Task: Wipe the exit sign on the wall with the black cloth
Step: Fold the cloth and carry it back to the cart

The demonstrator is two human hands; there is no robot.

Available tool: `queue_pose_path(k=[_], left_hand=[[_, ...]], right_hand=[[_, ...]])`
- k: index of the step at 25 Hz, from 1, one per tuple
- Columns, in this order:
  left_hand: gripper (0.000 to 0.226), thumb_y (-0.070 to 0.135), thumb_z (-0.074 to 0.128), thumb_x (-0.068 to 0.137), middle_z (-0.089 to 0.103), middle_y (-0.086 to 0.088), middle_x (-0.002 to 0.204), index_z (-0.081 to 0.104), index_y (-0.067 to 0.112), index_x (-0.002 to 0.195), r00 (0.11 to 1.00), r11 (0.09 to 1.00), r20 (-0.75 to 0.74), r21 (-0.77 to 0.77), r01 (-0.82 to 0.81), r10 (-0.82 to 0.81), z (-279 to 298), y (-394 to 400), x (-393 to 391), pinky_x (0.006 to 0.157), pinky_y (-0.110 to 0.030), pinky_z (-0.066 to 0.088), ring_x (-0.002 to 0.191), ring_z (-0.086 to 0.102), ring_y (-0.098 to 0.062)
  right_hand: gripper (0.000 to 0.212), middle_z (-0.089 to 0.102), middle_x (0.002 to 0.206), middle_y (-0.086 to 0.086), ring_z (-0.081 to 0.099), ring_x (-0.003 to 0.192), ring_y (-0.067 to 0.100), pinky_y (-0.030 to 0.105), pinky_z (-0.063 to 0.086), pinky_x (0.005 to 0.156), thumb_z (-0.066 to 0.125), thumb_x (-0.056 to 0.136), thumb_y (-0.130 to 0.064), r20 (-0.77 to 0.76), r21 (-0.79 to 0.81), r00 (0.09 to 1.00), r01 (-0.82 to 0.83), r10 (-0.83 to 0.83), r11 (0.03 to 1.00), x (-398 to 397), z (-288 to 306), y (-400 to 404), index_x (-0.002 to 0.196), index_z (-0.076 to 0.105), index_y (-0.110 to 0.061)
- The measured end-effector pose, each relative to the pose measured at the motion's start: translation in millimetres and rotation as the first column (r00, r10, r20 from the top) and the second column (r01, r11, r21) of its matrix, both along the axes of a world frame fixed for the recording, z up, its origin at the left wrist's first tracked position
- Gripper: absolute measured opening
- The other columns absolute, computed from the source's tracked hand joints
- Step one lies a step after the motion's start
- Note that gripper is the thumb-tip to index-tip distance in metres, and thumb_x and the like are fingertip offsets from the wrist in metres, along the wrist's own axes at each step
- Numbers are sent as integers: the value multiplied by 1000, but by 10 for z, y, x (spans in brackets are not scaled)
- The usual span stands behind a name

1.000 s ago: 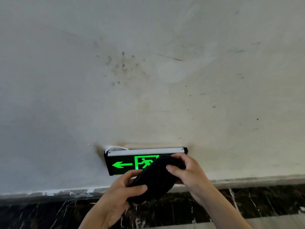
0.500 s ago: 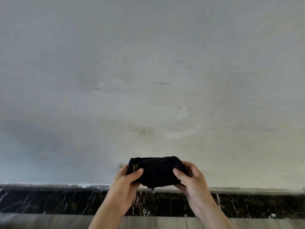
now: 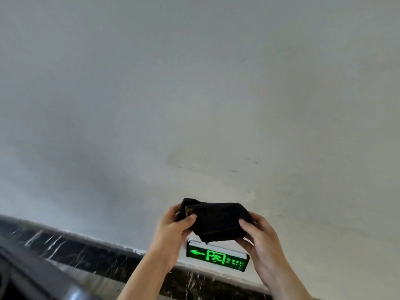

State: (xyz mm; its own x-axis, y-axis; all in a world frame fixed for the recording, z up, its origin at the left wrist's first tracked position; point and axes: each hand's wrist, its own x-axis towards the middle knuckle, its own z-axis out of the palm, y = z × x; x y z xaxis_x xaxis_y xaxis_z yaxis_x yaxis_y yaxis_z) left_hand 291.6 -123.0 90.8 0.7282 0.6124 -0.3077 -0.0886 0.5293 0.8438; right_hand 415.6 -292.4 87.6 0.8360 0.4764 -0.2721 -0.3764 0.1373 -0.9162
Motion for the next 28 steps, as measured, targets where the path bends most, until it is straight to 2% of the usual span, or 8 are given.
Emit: queue_pose_path(k=[3, 9, 16, 22, 28], left_hand=[[25, -12, 61, 92, 73, -19, 109, 63, 0, 113, 991, 991, -26, 24, -133, 134, 158, 123, -286, 78, -35, 61, 95, 74, -28], [17, -6, 62, 94, 78, -11, 93, 64, 1, 109, 923, 923, -1, 4, -386, 386, 308, 575, -1123, 63, -29, 62, 86, 76, -25], [19, -3, 64, 94, 76, -17, 103, 65, 3, 112, 713, 713, -39, -18, -701, 700, 134, 1099, -2302, 58, -27, 60, 84, 76, -24], [30, -12, 62, 91, 72, -19, 108, 61, 5, 116, 615, 607, -73, -110, -787, 785, -11, 1306, -2903, 70, -34, 59, 85, 76, -27], [20, -14, 58, 93, 69, -23, 103, 61, 2, 105, 528, 491, -177, -215, -844, 830, -313, 1370, -3025, 68, -34, 53, 90, 68, -33]], right_hand=[[16, 73, 96, 13, 70, 88, 25, 31, 57, 65, 63, 87, -5, 33, 11, 997, -67, 67, 998, -162, 109, 266, 102, 67, -7], [11, 76, 89, 7, 73, 84, 20, 30, 57, 64, 63, 89, -9, 52, 17, 962, -271, 270, 962, -659, 159, 1149, 99, 67, -10], [12, 76, 92, 7, 73, 82, 16, 26, 58, 62, 66, 87, -9, 79, -10, 836, -544, 543, 839, -1603, 100, 2265, 99, 68, -10], [12, 73, 97, 11, 72, 87, 20, 30, 58, 65, 66, 87, -10, 82, -73, 741, -662, 666, 746, -2150, -47, 2806, 99, 67, -9], [5, 72, 88, 6, 70, 77, 16, 22, 52, 58, 67, 86, -10, 135, -231, 701, -665, 700, 710, -2367, -298, 3133, 89, 67, -14]])
